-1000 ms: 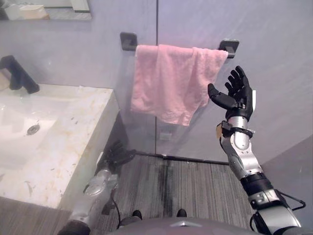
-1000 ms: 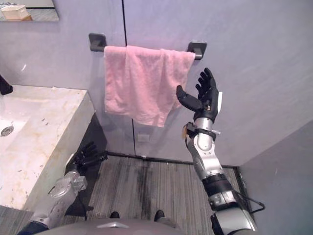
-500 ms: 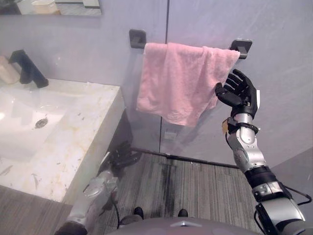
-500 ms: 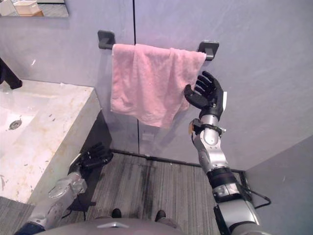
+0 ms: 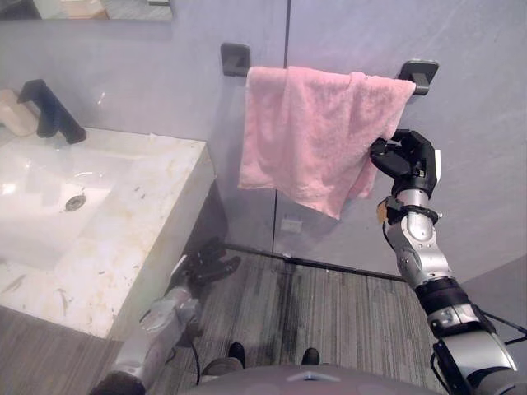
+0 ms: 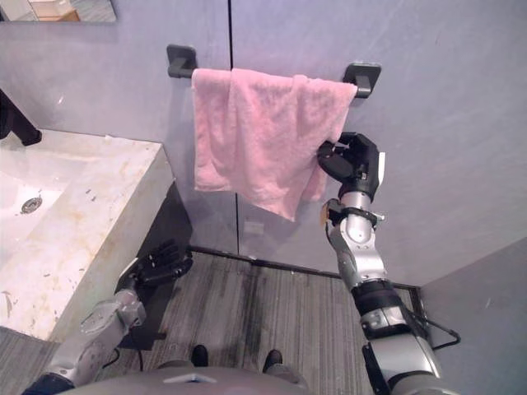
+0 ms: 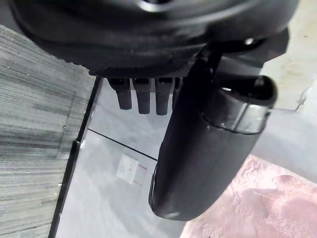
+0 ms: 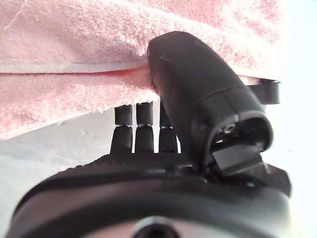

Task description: Organize the bathroom.

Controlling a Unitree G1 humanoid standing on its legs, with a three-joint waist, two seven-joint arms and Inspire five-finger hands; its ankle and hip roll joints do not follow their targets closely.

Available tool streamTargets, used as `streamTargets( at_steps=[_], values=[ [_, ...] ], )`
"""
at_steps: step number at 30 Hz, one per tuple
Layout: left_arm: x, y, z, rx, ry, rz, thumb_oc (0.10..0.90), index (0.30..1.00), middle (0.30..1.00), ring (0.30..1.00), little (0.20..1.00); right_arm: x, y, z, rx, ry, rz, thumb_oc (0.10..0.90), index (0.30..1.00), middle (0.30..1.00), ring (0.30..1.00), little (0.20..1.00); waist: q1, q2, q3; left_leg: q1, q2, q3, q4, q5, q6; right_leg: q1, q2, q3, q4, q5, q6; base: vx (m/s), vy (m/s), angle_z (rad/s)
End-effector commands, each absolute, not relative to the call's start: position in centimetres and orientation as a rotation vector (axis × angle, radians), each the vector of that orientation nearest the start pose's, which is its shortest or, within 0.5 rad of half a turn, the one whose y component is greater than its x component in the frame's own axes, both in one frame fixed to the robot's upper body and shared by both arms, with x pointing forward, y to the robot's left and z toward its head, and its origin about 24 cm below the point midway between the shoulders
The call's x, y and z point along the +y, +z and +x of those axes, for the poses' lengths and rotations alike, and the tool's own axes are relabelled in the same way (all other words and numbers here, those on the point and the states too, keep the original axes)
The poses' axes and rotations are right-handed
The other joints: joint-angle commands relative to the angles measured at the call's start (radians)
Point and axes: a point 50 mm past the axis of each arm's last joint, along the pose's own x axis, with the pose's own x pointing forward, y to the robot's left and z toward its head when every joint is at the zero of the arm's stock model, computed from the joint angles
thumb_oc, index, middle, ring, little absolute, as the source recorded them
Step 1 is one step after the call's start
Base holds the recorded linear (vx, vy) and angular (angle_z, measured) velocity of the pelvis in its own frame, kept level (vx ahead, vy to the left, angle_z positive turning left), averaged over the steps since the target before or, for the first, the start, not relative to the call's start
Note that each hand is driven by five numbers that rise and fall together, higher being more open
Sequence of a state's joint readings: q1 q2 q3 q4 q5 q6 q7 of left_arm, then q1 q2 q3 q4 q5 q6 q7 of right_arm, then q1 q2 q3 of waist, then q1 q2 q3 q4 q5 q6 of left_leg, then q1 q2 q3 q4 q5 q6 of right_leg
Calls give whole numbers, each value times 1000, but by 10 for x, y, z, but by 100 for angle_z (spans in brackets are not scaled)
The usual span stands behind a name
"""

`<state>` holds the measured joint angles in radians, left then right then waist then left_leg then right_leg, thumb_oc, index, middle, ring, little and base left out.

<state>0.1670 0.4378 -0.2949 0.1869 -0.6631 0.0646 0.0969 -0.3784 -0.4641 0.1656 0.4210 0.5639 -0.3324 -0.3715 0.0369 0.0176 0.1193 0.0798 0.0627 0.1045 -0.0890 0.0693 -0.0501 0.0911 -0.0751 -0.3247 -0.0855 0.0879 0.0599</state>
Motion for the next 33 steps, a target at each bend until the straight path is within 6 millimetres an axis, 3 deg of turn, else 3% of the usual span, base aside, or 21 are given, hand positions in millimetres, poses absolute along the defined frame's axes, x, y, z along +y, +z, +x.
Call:
streamTargets(
  at_steps=[1, 12, 19, 20, 21, 33],
  values=[
    [183, -15, 210, 337, -114, -201, 800, 900, 900, 900, 900, -252, 176, 331, -560, -372, 99, 400, 300, 300, 300, 300, 13, 2, -31, 19, -18, 53, 51, -95, 11, 27, 31, 4, 80, -166, 40, 0, 0, 0],
    [178, -17, 208, 340, -92, -221, 800, 900, 900, 900, 900, -256, 158, 320, -532, -590, 172, 400, 300, 300, 300, 300, -6, 13, -22, 26, -17, 72, 47, -96, 17, 23, 32, 21, 80, -163, 42, -3, 4, -1],
    [175, -18, 207, 339, -87, -223, 800, 900, 900, 900, 900, -247, 154, 321, -523, -523, 156, 400, 300, 300, 300, 300, -6, 16, -21, 24, -17, 73, 47, -95, 17, 22, 31, 19, 80, -164, 41, 0, 0, 0],
    [175, -18, 207, 339, -87, -223, 800, 900, 900, 900, 900, -246, 154, 321, -522, -515, 152, 424, 335, 335, 335, 335, -6, 16, -21, 24, -17, 73, 47, -95, 18, 23, 31, 18, 79, -164, 41, 0, 0, 0],
    [176, -18, 207, 338, -87, -222, 800, 900, 900, 900, 900, -243, 153, 322, -508, -467, 159, 800, 900, 900, 900, 900, -4, 15, -21, 23, -18, 72, 47, -95, 17, 22, 30, 16, 79, -163, 41, 0, 0, 0],
    [178, -17, 207, 341, -88, -223, 800, 900, 900, 900, 900, -238, 148, 325, -466, -370, 140, 800, 900, 900, 900, 900, 3, 3, -26, 23, -16, 70, 46, -95, 16, 24, 29, 3, 79, -164, 40, 0, 0, 0]
  ],
)
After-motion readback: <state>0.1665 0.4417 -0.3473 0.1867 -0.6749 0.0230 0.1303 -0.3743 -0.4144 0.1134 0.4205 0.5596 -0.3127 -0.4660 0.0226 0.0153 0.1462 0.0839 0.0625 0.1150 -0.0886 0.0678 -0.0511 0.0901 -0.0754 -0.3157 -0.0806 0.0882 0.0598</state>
